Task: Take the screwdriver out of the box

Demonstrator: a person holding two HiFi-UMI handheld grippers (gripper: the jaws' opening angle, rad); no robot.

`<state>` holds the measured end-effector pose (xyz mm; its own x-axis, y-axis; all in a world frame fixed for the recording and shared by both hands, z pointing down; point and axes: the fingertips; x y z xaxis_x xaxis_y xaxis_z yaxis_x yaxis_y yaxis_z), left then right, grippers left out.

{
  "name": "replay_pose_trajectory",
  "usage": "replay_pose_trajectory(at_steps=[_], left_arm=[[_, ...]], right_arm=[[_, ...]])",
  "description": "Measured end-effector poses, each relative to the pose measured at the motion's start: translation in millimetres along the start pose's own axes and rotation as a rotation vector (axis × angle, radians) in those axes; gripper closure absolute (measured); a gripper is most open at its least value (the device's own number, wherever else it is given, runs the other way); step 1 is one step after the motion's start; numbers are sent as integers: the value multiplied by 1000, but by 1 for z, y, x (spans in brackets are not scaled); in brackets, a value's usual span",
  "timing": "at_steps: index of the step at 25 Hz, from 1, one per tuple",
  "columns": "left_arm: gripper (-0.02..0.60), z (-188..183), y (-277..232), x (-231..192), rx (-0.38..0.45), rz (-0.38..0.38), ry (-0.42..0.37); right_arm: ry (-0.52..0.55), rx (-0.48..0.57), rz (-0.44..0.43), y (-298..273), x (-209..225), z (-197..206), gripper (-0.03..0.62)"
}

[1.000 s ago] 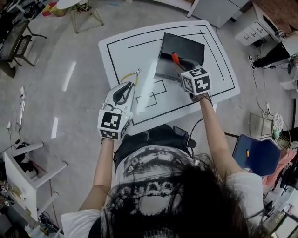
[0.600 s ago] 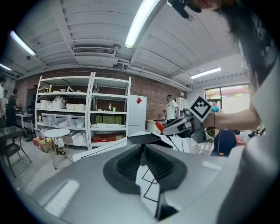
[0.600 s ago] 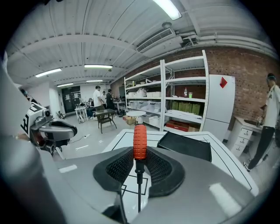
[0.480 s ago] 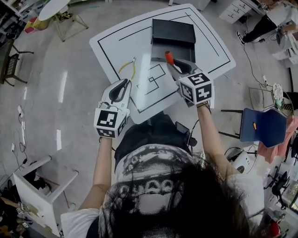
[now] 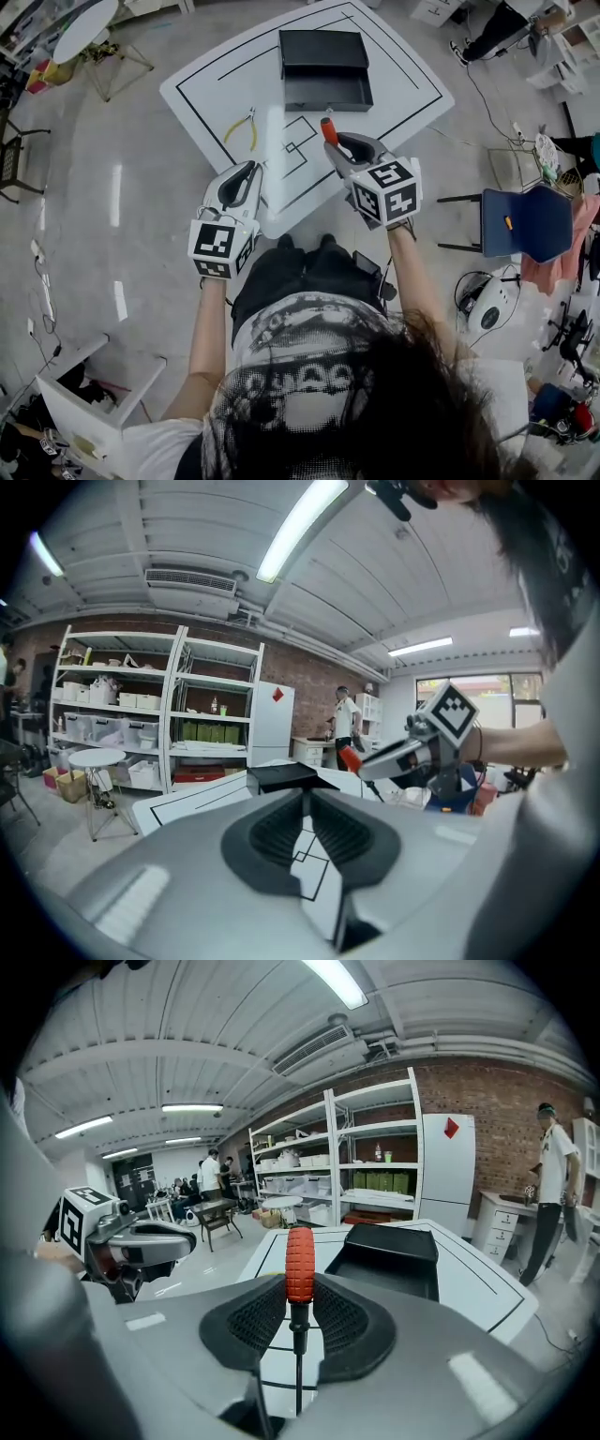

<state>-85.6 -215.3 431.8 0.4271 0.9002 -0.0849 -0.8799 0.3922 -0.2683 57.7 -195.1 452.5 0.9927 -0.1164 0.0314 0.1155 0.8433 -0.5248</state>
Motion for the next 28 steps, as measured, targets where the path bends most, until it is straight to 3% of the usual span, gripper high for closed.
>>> replay_pose_trajectory(at_steps=[12,28], left_arm=[[581,-8,-10,53,7,18,-13],[581,6,31,189,12,-58,-37]], right_arm=[[-25,13,1,54,14,27,503],[-20,31,-74,174,15,110,503]])
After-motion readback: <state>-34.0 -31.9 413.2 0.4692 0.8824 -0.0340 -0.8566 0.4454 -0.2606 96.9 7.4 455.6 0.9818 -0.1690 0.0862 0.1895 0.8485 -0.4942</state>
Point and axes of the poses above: the fingertips, and each gripper's own axes: y backward along the fingers, x to its right, z out of its underside, and after that the axes turned 5 degrees about z, right-handed
